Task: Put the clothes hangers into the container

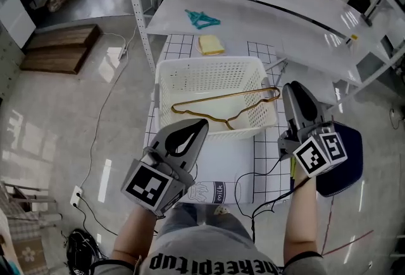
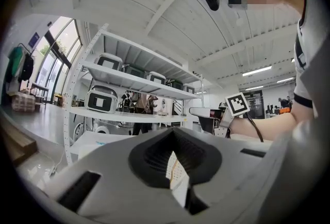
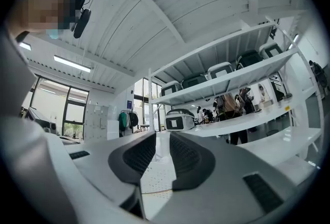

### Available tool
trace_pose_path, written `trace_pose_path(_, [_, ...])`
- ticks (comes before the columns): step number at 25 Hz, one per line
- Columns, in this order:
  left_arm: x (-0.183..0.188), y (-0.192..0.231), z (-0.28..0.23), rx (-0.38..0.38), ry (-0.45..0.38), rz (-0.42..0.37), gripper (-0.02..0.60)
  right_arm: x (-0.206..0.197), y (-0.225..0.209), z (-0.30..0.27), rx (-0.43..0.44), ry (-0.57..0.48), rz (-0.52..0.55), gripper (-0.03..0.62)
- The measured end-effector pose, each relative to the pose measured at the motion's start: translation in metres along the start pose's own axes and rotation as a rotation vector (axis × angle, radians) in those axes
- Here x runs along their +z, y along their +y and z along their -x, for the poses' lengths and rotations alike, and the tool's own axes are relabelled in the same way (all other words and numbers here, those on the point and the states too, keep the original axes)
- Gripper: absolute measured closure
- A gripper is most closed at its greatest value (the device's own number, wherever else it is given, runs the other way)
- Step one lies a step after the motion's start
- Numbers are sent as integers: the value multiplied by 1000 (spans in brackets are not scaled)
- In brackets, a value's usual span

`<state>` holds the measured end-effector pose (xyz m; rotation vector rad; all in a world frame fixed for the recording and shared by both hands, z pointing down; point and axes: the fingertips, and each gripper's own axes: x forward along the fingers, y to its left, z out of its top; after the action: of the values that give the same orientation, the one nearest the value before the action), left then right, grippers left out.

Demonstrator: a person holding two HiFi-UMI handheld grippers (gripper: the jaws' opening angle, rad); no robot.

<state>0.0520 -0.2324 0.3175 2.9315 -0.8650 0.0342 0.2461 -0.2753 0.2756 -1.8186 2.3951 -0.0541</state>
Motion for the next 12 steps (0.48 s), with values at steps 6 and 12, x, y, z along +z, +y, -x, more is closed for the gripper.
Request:
trace_pose_path(6, [2,-16,-2,-37,-9,-2,569,-2,7,20,-9,5,-8,485])
trace_pose_path(12, [7,-34,-5,-85,-48,-23,569,-9,22,45,-10,24,-10,487])
